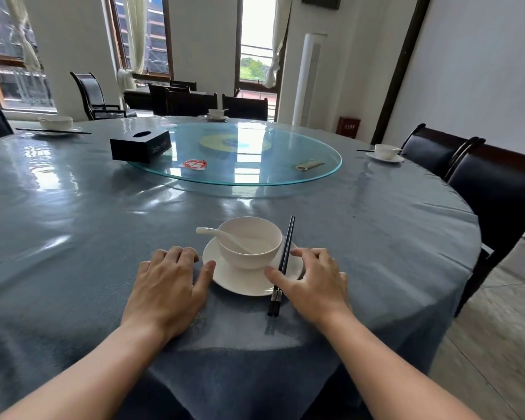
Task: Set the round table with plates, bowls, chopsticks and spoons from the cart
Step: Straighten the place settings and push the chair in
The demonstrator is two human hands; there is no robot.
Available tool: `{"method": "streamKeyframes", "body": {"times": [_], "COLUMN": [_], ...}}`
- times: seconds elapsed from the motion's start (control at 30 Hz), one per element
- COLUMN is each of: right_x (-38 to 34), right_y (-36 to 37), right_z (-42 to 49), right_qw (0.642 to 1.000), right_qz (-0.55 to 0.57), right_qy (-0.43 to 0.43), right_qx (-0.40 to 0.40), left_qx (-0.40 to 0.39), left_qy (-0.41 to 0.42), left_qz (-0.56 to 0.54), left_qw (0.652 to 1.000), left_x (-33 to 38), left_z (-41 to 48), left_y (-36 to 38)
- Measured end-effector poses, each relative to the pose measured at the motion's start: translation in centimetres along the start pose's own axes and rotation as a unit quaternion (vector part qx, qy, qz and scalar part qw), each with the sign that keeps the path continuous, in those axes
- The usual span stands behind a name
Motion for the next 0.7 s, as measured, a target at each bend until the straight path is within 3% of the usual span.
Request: {"method": "streamKeyframes", "body": {"times": [0.13, 0.7], "right_x": [-0.05, 0.31], "right_y": [0.39, 0.54], "right_z": [0.07, 0.39], "right_qw": [0.999, 1.0], "right_qz": [-0.037, -0.01], "right_qy": [-0.009, -0.02], "right_qx": [-0.007, 0.004], "left_qx": [0.0, -0.013], "left_qy": [0.0, 0.002], "left_qz": [-0.007, -0.003], "left_qw": [1.0, 1.0], "left_x": [0.14, 0.06], "left_z": [-0.13, 0.01], "left_y": [-0.14, 0.08]}}
Point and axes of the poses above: each hand's wrist, its own z-axis towards the middle knuckle, its own y-axis out of the palm, x = y × z, the point moved 7 cm from there along z, towards the middle knuckle, and after that the axes turned 8 degrees about -z, right-handed, at the moved point
